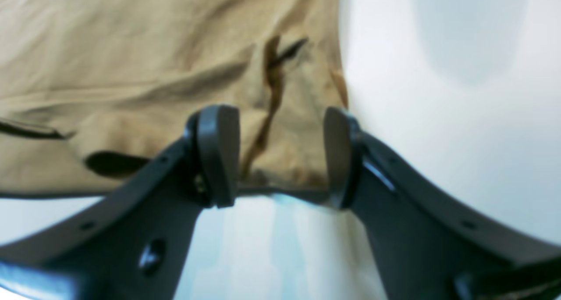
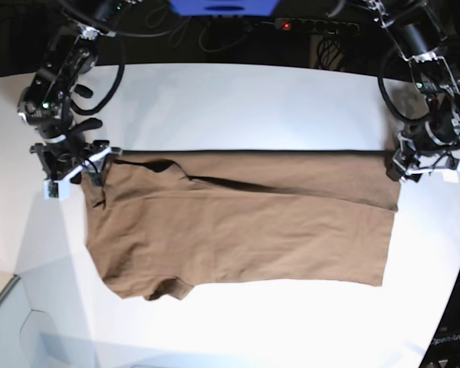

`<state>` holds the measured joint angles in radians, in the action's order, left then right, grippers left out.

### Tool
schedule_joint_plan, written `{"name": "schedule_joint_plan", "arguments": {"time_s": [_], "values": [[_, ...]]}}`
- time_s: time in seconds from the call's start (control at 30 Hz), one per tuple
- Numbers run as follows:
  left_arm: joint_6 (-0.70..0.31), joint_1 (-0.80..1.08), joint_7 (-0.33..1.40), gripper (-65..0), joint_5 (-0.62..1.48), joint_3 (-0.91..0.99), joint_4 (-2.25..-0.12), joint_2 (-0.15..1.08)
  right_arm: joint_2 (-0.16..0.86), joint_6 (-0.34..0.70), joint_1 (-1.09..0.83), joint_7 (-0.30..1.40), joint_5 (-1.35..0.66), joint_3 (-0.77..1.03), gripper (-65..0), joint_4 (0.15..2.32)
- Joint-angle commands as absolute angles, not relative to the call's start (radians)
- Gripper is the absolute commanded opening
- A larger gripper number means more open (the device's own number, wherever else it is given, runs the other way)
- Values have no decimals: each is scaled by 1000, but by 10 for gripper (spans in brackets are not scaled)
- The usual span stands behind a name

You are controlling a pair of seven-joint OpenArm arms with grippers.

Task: Layout the t-shirt on the table in an organized manner, then fold the t-shirt properly
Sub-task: 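Lift the shirt edge with both grippers and fold it over the body, then drag the folded edge with both grippers toward the robot, then release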

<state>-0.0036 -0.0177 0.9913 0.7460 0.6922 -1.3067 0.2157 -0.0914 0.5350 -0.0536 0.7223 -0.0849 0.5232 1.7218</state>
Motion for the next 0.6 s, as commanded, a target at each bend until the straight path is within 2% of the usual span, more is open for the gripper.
{"name": "schedule_joint_plan", "arguments": {"time_s": [0.0,0.17,0.33,0.57], "values": [[-7,-25,993,-309,759,696,-1320,231,-85,538,-51,700,-101,522,-332,1742],[-7,-28,992,-310,697,694,-1320,226,-85,538,-56,700,-101,526,-332,1742],[-7,-47,992,-312,568,694,-1319,220,-84,538,-45,700,-101,602,-332,1721],[-7,-47,992,-314,553,693,-1319,220,-50,538,-44,699,-101,605,-331,1658]]}}
